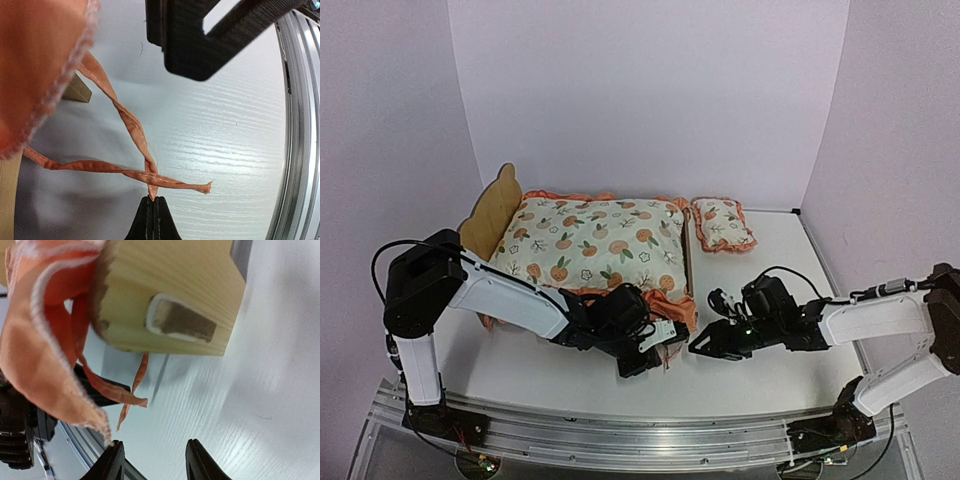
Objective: Set up the pet bed
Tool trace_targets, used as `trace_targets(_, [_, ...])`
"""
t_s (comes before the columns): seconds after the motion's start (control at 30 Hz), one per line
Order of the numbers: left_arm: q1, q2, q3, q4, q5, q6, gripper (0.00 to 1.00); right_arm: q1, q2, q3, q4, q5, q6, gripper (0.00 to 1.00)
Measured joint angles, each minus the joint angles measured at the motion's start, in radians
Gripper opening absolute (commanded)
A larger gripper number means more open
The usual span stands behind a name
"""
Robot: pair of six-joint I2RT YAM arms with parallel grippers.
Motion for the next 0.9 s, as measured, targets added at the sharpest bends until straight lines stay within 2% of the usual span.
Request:
trace_targets(0.1, [0.002, 0.000, -0.021, 0.011, -0.003, 0.004, 0.00, 0.017, 0.014, -0.063, 0.122, 0.032, 0.081, 0.49])
trace_targets(0.2, [0.005, 0.000, -0.032, 0.024, -0.004, 0.007, 0.00, 0.088, 0.036, -0.078, 0.198, 0.083, 0.131, 0.51])
trace_targets(0.33, [0.008, 0.000, -0.034, 0.060, -0.004, 0.012, 0.00, 0.178, 0.056, -0.089, 0.305, 0.143, 0.190, 0.51])
trace_targets(0.47, [0.009, 0.000, -0.034, 0.084, -0.004, 0.016, 0.00, 0.195, 0.119, -0.092, 0.367, 0.185, 0.243, 0.49])
trace_targets(0.5, [0.009, 0.000, -0.034, 0.088, -0.004, 0.019, 0.00, 0.195, 0.138, -0.092, 0.375, 0.192, 0.253, 0.47])
trace_targets(0.6, [0.010, 0.000, -0.034, 0.093, -0.004, 0.025, 0.00, 0.197, 0.177, -0.092, 0.388, 0.207, 0.269, 0.31])
trace_targets(0.83, [0.011, 0.000, -0.034, 0.095, -0.004, 0.029, 0.00, 0.197, 0.210, -0.085, 0.414, 0.219, 0.279, 0.17])
trace_targets(0.9, [0.011, 0.000, -0.034, 0.099, -0.004, 0.029, 0.00, 0.196, 0.220, -0.085, 0.421, 0.219, 0.280, 0.10])
